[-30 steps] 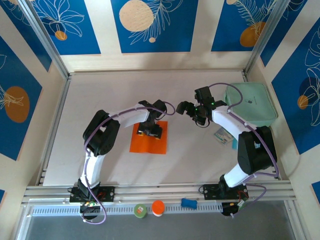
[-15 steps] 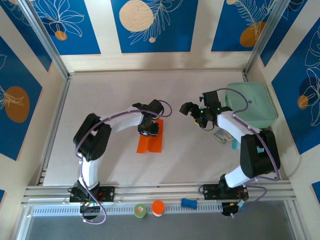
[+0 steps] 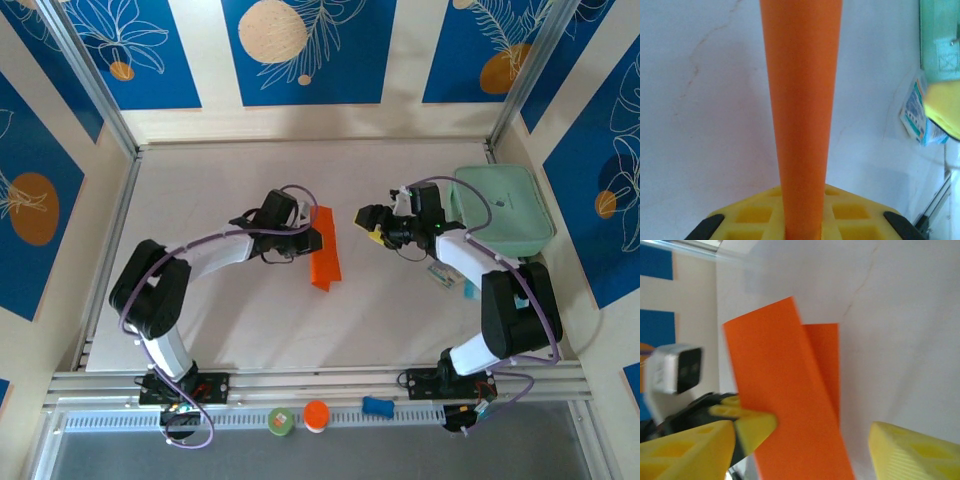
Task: Fold a paper plane with a square sheet of paper (pick it up from the middle)
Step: Hold the square sheet of paper at the center of the table.
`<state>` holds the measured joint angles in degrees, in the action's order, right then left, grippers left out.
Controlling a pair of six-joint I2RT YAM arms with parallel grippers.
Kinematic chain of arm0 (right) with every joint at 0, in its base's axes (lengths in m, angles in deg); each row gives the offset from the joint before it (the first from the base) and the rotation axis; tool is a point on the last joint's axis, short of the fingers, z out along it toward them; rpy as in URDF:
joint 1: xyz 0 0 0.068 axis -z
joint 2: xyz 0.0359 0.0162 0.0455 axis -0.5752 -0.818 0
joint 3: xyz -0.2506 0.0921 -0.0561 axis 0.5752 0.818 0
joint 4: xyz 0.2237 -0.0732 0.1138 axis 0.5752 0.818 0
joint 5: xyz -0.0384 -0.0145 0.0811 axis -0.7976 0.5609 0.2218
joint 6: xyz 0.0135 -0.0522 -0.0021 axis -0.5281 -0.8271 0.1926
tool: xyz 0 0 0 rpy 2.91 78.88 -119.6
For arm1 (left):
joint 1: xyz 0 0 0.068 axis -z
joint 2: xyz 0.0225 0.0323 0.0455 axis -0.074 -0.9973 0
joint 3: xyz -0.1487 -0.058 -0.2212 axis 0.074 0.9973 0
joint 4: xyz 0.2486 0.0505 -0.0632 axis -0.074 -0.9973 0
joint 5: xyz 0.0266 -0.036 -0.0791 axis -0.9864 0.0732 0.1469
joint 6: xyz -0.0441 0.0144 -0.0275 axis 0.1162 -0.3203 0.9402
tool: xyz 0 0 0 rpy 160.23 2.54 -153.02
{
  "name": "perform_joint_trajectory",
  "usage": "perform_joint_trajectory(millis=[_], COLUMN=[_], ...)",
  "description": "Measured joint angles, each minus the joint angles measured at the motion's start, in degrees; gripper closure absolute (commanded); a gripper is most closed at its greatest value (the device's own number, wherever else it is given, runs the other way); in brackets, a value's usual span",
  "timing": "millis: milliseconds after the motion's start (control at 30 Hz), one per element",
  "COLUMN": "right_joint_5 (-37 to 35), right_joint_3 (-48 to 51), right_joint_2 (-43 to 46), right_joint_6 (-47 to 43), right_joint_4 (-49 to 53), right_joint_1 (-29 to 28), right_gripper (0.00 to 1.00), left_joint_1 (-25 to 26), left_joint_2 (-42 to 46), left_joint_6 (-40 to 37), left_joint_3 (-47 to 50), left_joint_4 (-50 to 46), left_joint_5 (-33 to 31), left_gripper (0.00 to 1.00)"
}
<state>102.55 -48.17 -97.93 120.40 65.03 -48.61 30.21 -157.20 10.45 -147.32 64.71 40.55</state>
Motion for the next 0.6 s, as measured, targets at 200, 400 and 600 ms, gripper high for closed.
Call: perform_joint_trajectory(millis=[200, 400, 600], right_joint_5=[1.2, 0.0, -2.4], right_joint_3=[-0.3, -3.9, -10.6], right_joint_2=[-3.0, -10.3, -16.9], right_joint_6=[-1.3, -2.9, -4.0], right_joint_4=[-0.3, 2.8, 7.0], right_joint_1=[-4.1, -8.6, -12.2], right_gripper=[0.55, 0.72, 0.82], left_joint_1=[-1.2, -1.4, -1.4], left_joint_2=[-2.6, -3.7, -5.5], left_joint_6=[2.3, 0.4, -3.1], left_joint_3=[2.4, 2.7, 2.3], left_joint_4=[3.3, 0.6, -5.4], left_joint_5=[0.0, -1.5, -3.6], left_gripper=[0.81, 0.75, 0.74])
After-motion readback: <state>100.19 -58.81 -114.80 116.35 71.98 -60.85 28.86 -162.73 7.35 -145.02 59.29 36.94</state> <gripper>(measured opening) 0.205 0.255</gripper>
